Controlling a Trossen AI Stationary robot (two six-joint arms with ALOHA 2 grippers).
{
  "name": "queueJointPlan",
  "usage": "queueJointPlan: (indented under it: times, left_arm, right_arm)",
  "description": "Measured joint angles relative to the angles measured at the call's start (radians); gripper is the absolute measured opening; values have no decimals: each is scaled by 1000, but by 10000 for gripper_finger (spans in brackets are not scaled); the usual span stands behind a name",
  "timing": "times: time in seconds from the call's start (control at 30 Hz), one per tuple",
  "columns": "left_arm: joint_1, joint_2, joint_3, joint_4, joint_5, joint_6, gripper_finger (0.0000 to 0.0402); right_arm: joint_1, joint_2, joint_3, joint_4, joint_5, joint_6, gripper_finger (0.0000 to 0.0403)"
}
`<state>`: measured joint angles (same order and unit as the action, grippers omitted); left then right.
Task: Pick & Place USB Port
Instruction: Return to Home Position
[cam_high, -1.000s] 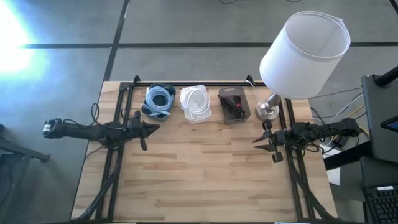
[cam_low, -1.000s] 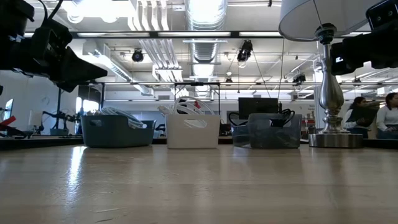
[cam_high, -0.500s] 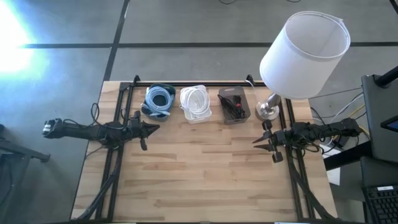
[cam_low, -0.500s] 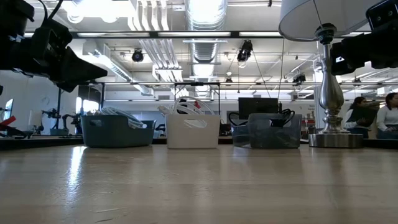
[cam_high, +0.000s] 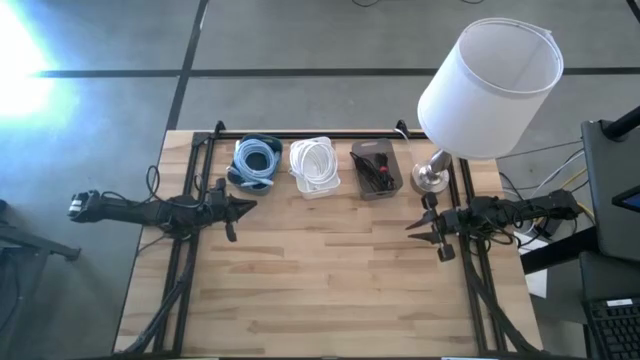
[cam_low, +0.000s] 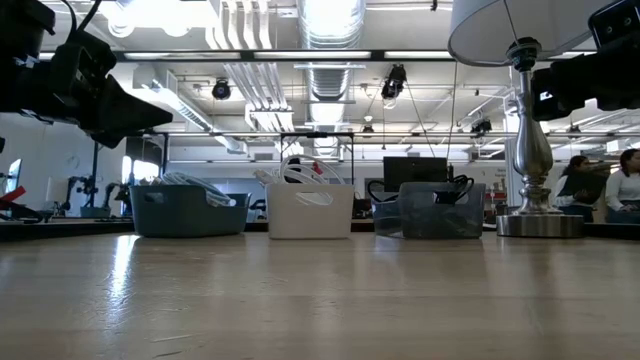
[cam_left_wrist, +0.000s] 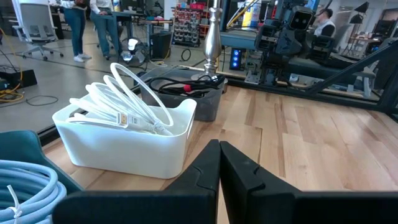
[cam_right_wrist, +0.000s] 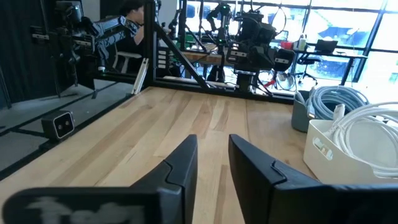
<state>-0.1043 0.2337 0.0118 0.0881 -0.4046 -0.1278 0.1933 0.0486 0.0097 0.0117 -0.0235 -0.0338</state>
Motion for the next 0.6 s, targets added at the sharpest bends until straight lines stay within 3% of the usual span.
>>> queueJointPlan:
  times: [0.6]
  left_arm:
    - [0, 0, 0, 0, 0, 0, 12]
  right_arm:
    - [0, 0, 0, 0, 0, 0, 68]
